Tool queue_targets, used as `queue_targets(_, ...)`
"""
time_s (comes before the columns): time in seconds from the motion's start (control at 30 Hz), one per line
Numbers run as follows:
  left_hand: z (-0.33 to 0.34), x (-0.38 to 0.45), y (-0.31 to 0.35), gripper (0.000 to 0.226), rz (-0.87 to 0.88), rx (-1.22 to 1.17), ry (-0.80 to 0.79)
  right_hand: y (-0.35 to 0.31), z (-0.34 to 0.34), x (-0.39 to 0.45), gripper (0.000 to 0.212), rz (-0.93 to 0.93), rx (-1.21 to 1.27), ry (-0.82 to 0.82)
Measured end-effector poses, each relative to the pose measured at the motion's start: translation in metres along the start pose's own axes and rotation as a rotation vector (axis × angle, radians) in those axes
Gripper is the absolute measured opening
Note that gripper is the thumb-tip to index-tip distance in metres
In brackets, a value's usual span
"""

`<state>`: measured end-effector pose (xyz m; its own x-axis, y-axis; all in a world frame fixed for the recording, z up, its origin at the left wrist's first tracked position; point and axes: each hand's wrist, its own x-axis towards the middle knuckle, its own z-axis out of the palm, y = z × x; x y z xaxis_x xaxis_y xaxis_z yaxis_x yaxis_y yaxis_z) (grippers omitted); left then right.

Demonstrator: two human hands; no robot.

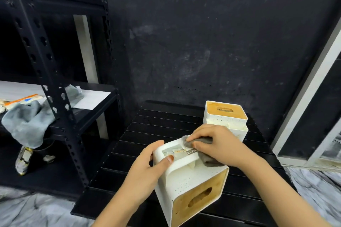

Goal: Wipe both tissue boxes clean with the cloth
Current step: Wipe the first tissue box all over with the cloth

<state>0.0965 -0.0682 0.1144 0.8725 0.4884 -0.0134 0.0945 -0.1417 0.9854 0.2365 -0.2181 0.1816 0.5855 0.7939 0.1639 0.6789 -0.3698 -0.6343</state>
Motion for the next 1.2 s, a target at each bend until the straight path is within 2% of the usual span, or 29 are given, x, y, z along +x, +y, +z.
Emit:
queue_targets(0.1,0.0,0.001,0.001,0.034,0.003,0.018,-0.002,0.009,-0.003,0.008,0.014,0.112,-0.017,0.099)
queue_targets(0.2,0.002,0.0,0.0,0.039,0.008,0.023,0.021,0.006,0.008,0.017,0.014,0.1,-0.129,0.145)
queue_targets(0.3,0.003,-0.002,0.001,0.051,0.013,0.037,0.037,-0.005,0.021,0.017,0.014,0.036,-0.155,0.107)
queue_targets(0.43,0.004,-0.001,-0.002,0.04,0.015,0.032,0.057,-0.018,0.029,0.005,0.014,-0.019,-0.122,0.048)
queue_targets(0.7,0.005,-0.003,-0.002,0.041,0.024,0.007,0.081,-0.023,0.026,-0.022,0.017,-0.102,-0.058,-0.002)
queue_targets(0.8,0.007,-0.004,-0.004,0.034,0.039,0.005,0.082,-0.021,0.025,-0.03,0.017,-0.093,-0.014,0.02)
queue_targets(1.03,0.005,-0.003,-0.001,0.037,0.038,0.033,0.074,-0.003,0.012,-0.06,0.024,-0.057,0.097,0.116)
queue_targets(1.2,0.005,0.001,0.007,0.049,0.014,0.023,0.048,0.017,0.008,-0.078,0.024,0.036,0.13,0.215)
